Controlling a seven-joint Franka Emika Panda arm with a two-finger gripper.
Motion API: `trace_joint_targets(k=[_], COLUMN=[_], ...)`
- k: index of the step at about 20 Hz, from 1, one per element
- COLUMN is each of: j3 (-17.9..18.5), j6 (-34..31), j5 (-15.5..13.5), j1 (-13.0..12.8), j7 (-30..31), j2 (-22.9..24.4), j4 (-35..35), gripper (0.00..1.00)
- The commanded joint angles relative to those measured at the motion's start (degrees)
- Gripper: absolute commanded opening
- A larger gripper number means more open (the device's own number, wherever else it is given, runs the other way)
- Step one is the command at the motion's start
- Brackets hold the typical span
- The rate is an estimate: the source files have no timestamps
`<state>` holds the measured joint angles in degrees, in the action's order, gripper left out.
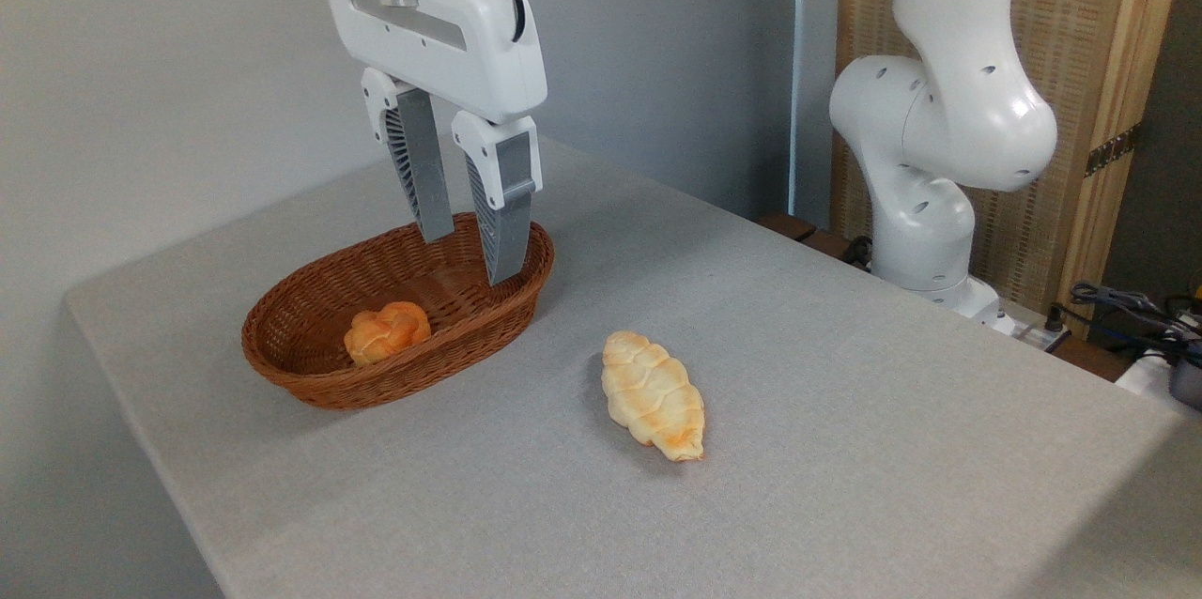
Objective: Put bread into the basket
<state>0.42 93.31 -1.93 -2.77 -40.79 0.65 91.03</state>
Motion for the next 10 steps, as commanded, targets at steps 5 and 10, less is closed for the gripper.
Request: trace_joint_targets(k=[5, 10], j3=[1.1, 1.2], j6=[-2.4, -2.4], j5=[-2.5, -2.5], j1=[-1.3, -1.3], j7=[2.6, 2.8], j2=[0.4, 0.4], j4=[0.6, 0.6], gripper=[1.00, 1.00])
